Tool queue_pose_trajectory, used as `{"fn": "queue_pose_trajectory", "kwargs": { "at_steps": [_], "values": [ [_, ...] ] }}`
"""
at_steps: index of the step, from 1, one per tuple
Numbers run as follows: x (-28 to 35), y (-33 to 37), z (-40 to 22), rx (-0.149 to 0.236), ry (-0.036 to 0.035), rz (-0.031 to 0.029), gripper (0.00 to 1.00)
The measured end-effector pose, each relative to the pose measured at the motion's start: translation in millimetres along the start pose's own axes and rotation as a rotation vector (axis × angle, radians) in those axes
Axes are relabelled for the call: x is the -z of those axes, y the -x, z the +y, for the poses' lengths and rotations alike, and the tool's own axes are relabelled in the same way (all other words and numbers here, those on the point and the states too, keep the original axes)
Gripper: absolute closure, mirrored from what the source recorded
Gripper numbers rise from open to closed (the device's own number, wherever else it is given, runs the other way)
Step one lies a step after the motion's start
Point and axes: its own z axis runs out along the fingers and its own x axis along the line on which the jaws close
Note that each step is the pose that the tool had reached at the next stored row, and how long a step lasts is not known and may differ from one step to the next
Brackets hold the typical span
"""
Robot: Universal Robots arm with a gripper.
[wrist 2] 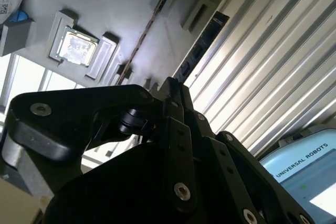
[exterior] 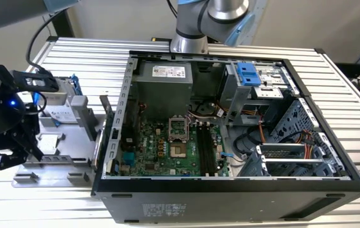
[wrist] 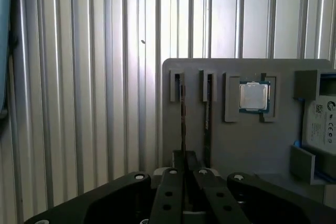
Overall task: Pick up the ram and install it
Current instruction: 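Pick up the ram and move it above insertion slot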
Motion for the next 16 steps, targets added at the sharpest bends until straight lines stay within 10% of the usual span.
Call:
{"fn": "queue_pose_trajectory", "kwargs": {
  "at_steps": [16],
  "values": [
    [67.0, 1.2, 0.3, 0.000, -0.0003, -0.0001, 1.00]
  ]
}}
